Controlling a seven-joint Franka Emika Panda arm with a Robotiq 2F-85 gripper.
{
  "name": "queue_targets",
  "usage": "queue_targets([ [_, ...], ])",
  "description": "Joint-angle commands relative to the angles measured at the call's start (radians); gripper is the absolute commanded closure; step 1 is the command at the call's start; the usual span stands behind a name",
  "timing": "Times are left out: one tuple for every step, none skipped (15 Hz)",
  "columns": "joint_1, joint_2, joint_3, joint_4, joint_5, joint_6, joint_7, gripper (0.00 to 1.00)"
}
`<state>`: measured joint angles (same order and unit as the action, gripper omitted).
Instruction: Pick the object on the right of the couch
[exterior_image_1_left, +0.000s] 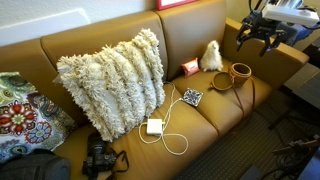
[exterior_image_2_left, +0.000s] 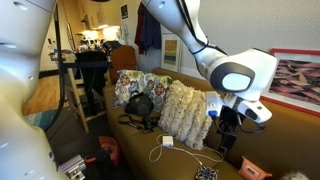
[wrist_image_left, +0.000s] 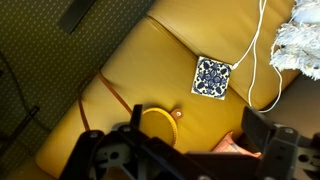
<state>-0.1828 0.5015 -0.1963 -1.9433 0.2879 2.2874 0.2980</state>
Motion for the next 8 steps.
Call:
queue_targets([
  [-0.062, -0.031, -0.009, -0.048, 0.041, 0.004, -0.013, 0.0],
  [-0.08, -0.034, -0.013, -0.05, 0.053, 0.002, -0.018, 0.0],
  [-0.096, -0.038, -0.02, -0.053, 0.062, 0.004, -0.019, 0.0],
  [-0.113, -0.05, -0.022, -0.058, 0.078, 0.001, -0.025, 0.0],
  [-0.13, -0.075, -0.016, -0.069, 0.1, -0.018, -0.045, 0.0],
  [-0.152, -0.108, 0.002, -0.082, 0.139, -0.06, -0.08, 0.0],
  [-0.118, -0.021, -0.024, -0.017, 0.085, -0.022, -0.027, 0.0],
  [-0.129, -0.04, -0.022, -0.025, 0.107, -0.039, -0.048, 0.0],
])
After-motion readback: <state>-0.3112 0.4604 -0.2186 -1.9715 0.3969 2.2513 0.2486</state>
